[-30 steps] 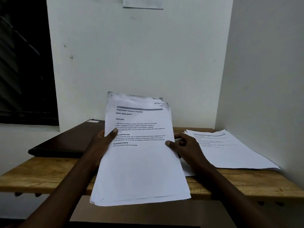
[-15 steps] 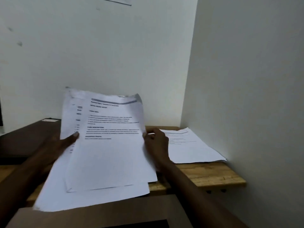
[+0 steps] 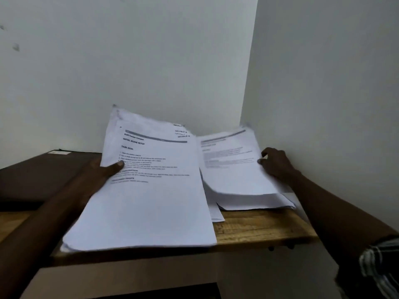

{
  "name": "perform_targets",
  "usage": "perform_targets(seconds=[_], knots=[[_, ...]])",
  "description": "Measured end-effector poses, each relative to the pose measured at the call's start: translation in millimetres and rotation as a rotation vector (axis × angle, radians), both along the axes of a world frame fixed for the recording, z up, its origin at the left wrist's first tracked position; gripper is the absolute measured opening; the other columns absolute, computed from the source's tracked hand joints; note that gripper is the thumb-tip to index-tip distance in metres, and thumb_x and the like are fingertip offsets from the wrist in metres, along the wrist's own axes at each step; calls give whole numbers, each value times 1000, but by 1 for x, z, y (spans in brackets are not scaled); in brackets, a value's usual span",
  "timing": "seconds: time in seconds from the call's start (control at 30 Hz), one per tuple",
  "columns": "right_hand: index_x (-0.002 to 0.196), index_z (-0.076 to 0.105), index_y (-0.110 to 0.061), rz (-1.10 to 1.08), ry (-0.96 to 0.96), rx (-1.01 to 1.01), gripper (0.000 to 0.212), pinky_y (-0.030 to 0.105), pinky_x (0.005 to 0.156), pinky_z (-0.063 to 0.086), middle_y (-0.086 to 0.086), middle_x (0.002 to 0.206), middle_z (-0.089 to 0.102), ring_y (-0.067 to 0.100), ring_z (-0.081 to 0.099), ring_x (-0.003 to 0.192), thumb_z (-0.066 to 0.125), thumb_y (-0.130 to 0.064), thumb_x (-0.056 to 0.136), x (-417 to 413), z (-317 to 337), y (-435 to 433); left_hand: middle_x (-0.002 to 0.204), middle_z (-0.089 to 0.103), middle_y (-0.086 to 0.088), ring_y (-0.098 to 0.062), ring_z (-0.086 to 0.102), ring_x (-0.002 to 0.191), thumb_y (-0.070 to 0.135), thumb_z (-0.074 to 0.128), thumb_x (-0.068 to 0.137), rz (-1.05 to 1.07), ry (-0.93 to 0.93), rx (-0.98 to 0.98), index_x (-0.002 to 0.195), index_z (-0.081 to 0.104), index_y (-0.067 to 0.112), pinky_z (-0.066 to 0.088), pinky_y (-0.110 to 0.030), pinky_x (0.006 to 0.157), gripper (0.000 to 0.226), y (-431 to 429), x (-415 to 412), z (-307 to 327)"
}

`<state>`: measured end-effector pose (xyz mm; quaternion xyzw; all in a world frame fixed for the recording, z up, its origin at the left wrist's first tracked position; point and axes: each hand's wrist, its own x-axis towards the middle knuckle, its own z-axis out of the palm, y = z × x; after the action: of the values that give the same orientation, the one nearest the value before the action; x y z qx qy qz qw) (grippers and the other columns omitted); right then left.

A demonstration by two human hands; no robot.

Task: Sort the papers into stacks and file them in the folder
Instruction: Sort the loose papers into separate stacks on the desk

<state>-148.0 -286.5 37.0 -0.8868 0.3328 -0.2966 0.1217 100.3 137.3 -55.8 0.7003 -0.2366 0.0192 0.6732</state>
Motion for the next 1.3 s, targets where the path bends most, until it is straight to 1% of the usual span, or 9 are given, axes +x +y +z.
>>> perform_targets(seconds=[0.13,0.3,0.37,0.47,0.57,0.73,0.87,1.0,1.3], knots=[[122,45,-8,-96,246,-326,26,37,84,45,15,117,59,35,60,105,47,-14,97,23,-27,3,78,76,12,-9,73,72,22,65,88,-117,15,-144,98,64,20,59,-24,65,10,-13,-84,30],[122,51,-14,-237,319,-652,28,35,84,45,2,113,61,27,56,107,49,-17,93,28,-60,6,84,77,4,-10,73,66,10,58,95,-115,119,-255,101,65,16,55,-20,51,11,-9,-98,29],[118,55,-14,-117,186,-485,28,38,85,46,6,113,64,30,58,107,54,-30,95,35,-56,17,79,77,6,-7,73,65,11,56,97,-114,103,-251,105,65,14,54,-18,51,12,-9,-99,30],[108,63,-17,339,-215,293,43,37,79,53,7,98,74,22,69,88,58,-56,90,35,-24,79,98,75,-3,-11,74,72,13,58,97,-128,107,-275,115,63,10,57,-21,55,20,-10,-106,35],[106,63,-18,684,-148,725,54,29,65,53,2,90,73,17,68,73,55,-67,84,25,-7,154,96,76,-1,-13,74,75,12,57,97,-117,136,-357,114,64,10,58,-24,57,19,-3,-109,39],[104,63,-19,743,-403,650,42,40,75,59,4,91,75,24,73,82,85,-21,68,43,-18,211,118,71,-14,-28,72,99,21,57,98,-83,167,-462,126,61,4,62,-35,72,33,26,-106,51],[97,63,-17,661,-517,608,30,33,68,54,0,85,74,20,71,78,81,-22,73,72,-10,235,128,66,-15,-34,65,115,18,54,98,-205,246,-476,135,55,6,56,-48,90,39,56,-102,57],[87,66,-17,694,-480,500,4,26,64,40,-6,74,64,16,57,71,66,-21,87,98,-8,256,121,71,-10,-25,70,106,27,74,78,-229,281,-416,126,62,13,61,-39,78,52,77,-106,47],[97,62,-16,760,-351,528,14,26,60,37,2,85,60,20,52,71,52,-25,94,138,-12,278,123,67,-16,-29,68,105,20,50,100,-28,314,-380,132,56,8,59,-41,80,34,124,-95,40]])
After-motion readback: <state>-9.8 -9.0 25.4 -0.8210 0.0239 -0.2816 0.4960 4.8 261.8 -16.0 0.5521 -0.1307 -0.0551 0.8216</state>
